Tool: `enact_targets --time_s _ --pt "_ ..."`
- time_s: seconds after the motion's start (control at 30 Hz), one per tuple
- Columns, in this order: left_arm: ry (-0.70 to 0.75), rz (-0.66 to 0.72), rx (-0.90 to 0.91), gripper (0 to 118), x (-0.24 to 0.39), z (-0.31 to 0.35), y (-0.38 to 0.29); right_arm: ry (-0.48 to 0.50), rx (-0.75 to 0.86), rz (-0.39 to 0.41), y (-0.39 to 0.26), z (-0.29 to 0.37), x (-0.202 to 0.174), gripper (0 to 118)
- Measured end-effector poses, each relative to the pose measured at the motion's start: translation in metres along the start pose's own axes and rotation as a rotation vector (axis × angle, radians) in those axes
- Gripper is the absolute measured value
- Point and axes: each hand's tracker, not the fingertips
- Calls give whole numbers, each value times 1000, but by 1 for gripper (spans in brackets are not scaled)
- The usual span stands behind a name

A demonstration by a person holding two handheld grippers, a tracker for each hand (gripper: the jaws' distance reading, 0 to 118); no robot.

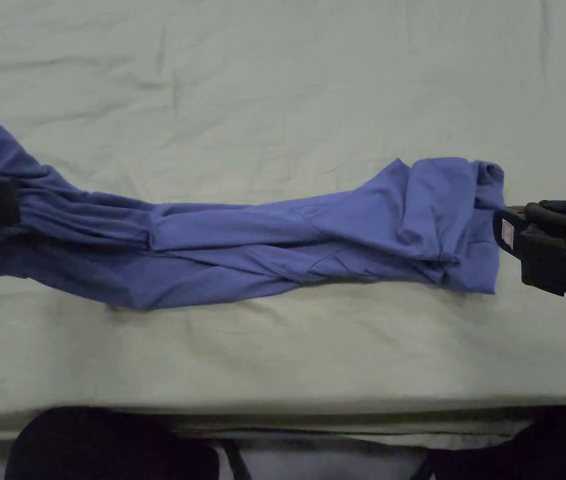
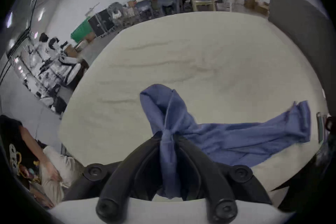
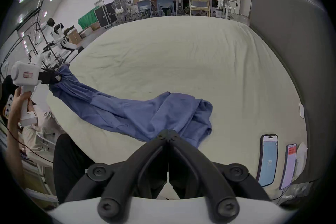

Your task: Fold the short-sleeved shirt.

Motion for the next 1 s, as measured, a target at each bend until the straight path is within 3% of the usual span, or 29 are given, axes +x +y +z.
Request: enact_targets --time_s 0.13,0.23,0.33,0.4,0.47,0.5,0.57,0.63,0.7,0.77,0.8,0.83,0.87,0.9,0.93,1.0 --pt "-289 -8 -10 5 85 -4 7 -6 16 -17 -2 8 9 2" --pt "-456 -37 -122 5 143 -36 2 -19 21 -42 -7 15 20 2" --pt "-518 -4 -229 6 177 -69 -11 -53 13 -65 -13 20 33 2" --pt "-571 40 -265 18 179 -83 -20 -68 15 -83 -17 23 41 2" --pt "-595 135 -241 22 163 -80 -25 -54 6 -92 -17 23 46 2" --pt "-616 184 -230 38 149 -71 -24 -52 1 -94 -16 22 47 2" --pt "-558 165 -131 83 116 -34 -17 -53 -3 -88 -16 20 45 2" --pt "-445 120 -19 89 85 -3 -6 -38 -4 -79 -14 16 42 2" --pt "-330 113 50 109 65 6 2 -10 -8 -75 -13 11 38 2" --pt "-294 138 31 114 61 -13 5 -4 -10 -70 -13 8 32 2" --pt "-327 163 -51 113 66 -30 7 0 -12 -67 -13 7 30 2" --pt "-402 168 -131 102 76 -47 4 4 -14 -66 -14 7 27 2" --pt "-461 136 -149 41 91 -58 0 9 -18 -65 -15 7 26 2" --pt "-466 106 -137 0 110 -69 -3 11 -24 -65 -16 6 26 2" --pt "-429 88 -146 0 128 -72 -6 9 -30 -68 -17 5 26 2" --pt "-505 -34 -258 0 169 -87 -11 -13 -49 -74 -21 3 28 2"
